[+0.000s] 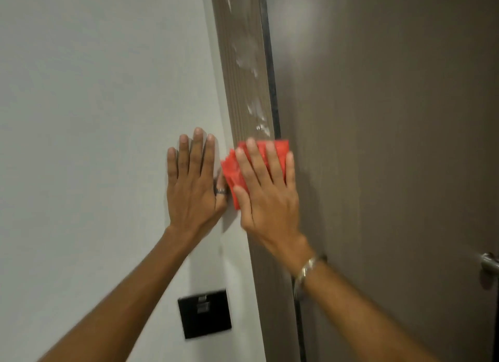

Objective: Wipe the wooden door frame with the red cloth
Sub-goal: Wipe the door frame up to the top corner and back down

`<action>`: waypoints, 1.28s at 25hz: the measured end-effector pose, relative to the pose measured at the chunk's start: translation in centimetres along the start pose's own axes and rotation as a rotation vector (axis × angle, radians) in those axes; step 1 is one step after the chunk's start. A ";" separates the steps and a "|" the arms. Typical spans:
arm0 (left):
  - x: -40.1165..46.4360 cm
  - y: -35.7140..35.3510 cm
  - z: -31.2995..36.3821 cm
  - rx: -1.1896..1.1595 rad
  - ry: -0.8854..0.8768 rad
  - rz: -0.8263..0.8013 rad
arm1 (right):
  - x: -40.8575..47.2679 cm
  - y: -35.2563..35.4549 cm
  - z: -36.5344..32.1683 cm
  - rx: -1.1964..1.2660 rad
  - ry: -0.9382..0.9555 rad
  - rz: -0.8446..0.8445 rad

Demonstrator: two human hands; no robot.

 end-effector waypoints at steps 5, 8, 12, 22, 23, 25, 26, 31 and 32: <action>0.0 0.6 0.4 -0.010 -0.044 -0.056 | -3.0 0.6 -0.2 -0.054 0.084 -0.082; 5.4 1.6 -1.5 0.017 -0.032 -0.027 | 9.4 2.0 -2.2 -0.053 0.147 -0.024; 9.2 1.6 -2.5 -0.002 0.021 0.017 | 13.2 2.0 -2.3 0.002 0.014 0.029; 12.3 3.2 -4.4 -0.002 -0.019 0.027 | 18.9 2.5 -3.4 0.014 0.107 -0.001; 13.2 3.5 -5.2 0.010 0.001 0.037 | 22.3 2.9 -3.7 0.021 0.092 -0.002; 14.6 4.0 -6.9 0.002 0.053 0.059 | 27.3 3.8 -4.3 0.031 0.064 0.006; 14.9 4.1 -7.6 -0.008 0.075 0.064 | 28.2 3.9 -4.6 0.040 0.045 0.015; 14.4 4.3 -8.6 -0.028 0.081 0.065 | 20.2 2.7 -3.1 0.035 0.064 0.041; 14.7 4.4 -8.7 -0.026 0.060 0.067 | 20.0 2.6 -2.7 0.020 0.110 0.025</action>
Point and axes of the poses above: each hand's wrist, its own x-axis towards the middle knuckle, its own y-axis out of the back of the hand, z = x × y, the point moved 8 cm from there along x, towards the middle knuckle, and after that the axes turned 11 degrees about -y, right-handed, at the moved point
